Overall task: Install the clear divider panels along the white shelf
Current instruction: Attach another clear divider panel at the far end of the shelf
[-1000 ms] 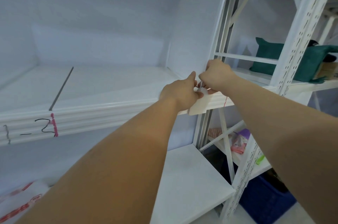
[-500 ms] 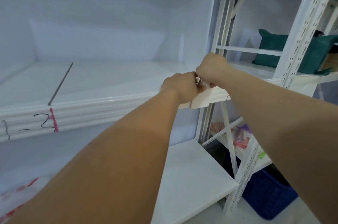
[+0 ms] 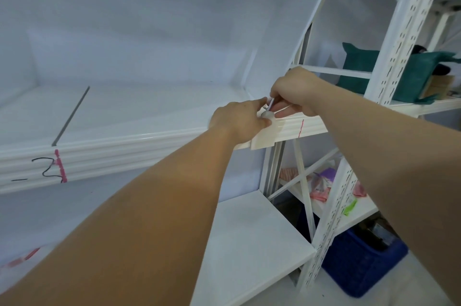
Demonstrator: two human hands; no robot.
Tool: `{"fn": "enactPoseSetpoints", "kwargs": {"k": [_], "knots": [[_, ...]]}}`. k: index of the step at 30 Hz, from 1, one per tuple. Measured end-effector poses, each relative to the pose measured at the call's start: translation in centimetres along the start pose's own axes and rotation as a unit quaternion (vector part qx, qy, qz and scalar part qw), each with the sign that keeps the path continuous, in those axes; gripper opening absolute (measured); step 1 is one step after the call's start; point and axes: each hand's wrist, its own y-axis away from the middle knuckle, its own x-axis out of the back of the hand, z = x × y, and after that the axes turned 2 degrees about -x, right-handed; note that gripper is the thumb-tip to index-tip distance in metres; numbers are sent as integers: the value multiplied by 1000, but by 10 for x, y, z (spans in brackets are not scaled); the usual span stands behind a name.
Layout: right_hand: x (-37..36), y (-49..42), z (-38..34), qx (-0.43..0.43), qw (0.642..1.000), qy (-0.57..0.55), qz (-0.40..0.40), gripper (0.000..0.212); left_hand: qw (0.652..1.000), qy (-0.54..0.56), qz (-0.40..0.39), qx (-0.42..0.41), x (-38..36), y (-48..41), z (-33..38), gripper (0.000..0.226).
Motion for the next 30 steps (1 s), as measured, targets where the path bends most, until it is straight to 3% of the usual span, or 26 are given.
{"fn": "enactPoseSetpoints", "kwargs": {"k": [12, 15, 17, 19, 21, 23, 25, 30], "knots": [[-13, 3, -2, 45, 998, 3, 39, 13, 999, 35, -2, 11, 3, 5, 3, 47], [-18, 17, -9, 61, 983, 168, 38, 23, 999, 36, -1, 18, 3, 5, 3, 44], [-17, 8, -12, 55, 984, 169, 10, 23, 999, 32, 1, 21, 2, 5, 3, 44], [-18, 3, -12, 56, 975, 212, 35, 29, 999, 47, 16, 23, 2, 4, 3, 40], [-19, -4, -8, 66, 972, 222, 36, 28, 987, 156, 25, 36, 6, 3, 4, 37], [-17, -8, -6, 77, 977, 197, 32, 17, 936, 342, 53, 63, 14, 1, 5, 37], [-16, -10, -4, 72, 980, 182, 25, 25, 892, 435, 86, 91, 24, 3, 4, 31], [-19, -12, 0, 118, 955, 272, 33, 22, 932, 322, 150, 70, 42, -11, 26, 45]]}}
